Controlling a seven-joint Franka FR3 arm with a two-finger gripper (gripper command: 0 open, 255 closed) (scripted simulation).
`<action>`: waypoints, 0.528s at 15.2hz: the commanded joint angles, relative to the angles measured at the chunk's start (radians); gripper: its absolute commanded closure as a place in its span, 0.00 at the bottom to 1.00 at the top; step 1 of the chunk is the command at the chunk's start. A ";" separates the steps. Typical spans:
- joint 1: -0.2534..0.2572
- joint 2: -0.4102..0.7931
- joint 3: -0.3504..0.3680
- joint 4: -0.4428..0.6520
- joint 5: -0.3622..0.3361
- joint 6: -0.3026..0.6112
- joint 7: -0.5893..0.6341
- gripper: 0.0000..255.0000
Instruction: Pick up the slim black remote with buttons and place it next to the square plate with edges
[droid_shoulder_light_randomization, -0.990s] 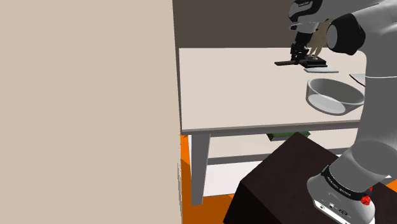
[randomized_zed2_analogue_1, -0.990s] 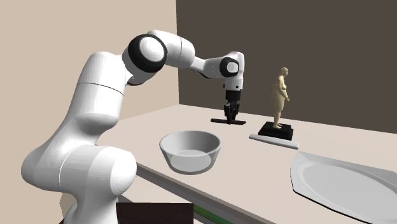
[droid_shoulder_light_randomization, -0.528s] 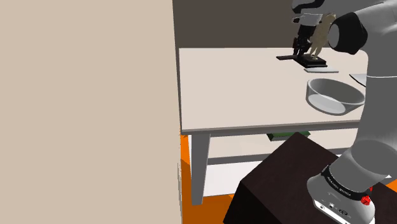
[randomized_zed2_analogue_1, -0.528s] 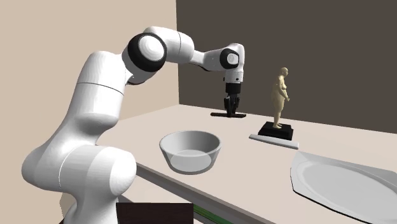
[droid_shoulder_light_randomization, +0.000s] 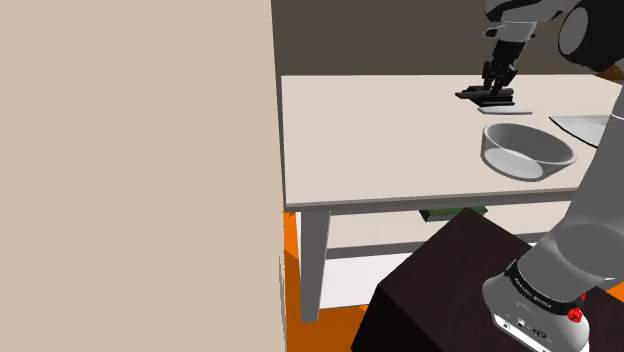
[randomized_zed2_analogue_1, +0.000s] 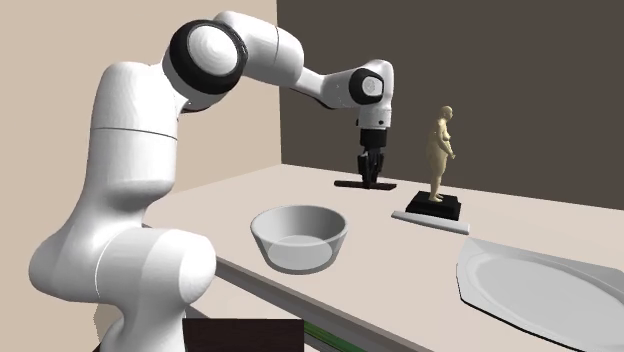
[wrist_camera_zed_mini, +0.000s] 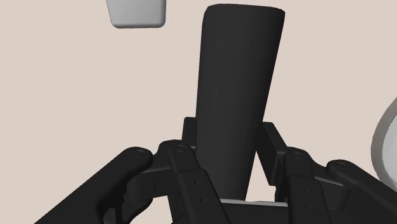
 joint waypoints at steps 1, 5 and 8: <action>0.027 -0.078 -0.024 -0.093 -0.055 0.036 -0.004 1.00; 0.051 -0.226 -0.062 -0.228 -0.169 0.077 0.000 1.00; 0.048 -0.339 -0.077 -0.313 -0.262 0.093 0.010 1.00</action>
